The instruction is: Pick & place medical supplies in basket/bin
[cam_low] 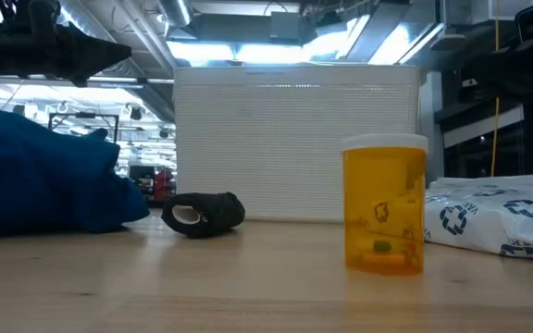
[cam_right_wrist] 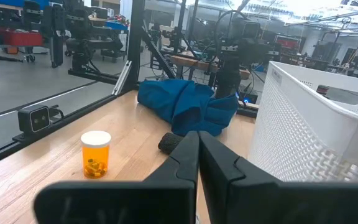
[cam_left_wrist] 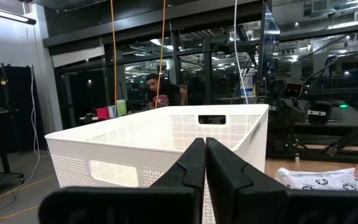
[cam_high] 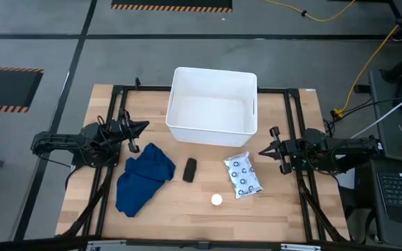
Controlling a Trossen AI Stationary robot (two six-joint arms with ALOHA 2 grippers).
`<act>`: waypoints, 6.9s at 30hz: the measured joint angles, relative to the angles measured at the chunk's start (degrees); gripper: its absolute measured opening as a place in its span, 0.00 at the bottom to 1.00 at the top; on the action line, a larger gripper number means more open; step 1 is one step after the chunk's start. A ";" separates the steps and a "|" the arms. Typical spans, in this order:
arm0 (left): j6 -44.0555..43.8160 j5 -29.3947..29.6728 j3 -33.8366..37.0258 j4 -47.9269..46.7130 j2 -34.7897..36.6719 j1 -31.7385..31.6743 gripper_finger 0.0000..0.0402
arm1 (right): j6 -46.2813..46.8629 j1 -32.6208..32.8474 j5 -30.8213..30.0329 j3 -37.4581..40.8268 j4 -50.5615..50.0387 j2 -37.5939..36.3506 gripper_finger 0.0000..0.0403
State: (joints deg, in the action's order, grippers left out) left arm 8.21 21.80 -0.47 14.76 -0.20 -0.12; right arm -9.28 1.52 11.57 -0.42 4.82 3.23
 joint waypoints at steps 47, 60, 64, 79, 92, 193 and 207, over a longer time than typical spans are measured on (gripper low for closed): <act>0.00 0.00 -0.02 0.00 -0.01 0.02 0.02 | 0.00 0.02 0.00 0.02 0.00 0.02 0.04; 0.00 0.00 -0.01 0.00 -0.01 0.02 0.02 | 0.00 0.02 0.00 0.01 -0.01 0.00 0.04; 0.00 0.02 -0.02 0.00 0.01 -0.01 0.02 | 0.00 0.02 0.00 0.02 0.00 0.00 0.04; 0.00 0.02 -0.01 0.00 0.01 0.01 0.02 | -6.88 0.02 -0.08 0.00 0.00 0.00 0.04; 0.00 0.00 -0.02 0.00 0.02 -0.01 0.02 | -6.10 0.01 -0.04 0.00 0.00 0.00 0.04; -5.53 -15.28 -0.02 -2.73 0.01 0.02 0.01 | 72.70 49.46 -40.66 -52.02 -61.21 62.40 0.00; -5.95 -10.89 -0.02 -2.52 0.00 0.02 0.01 | 81.68 57.91 -45.97 -65.59 -73.79 72.36 0.00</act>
State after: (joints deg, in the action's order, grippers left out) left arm 2.26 10.91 -0.49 12.24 -0.20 -0.10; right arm 72.40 59.43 -34.39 -66.01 -68.97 75.59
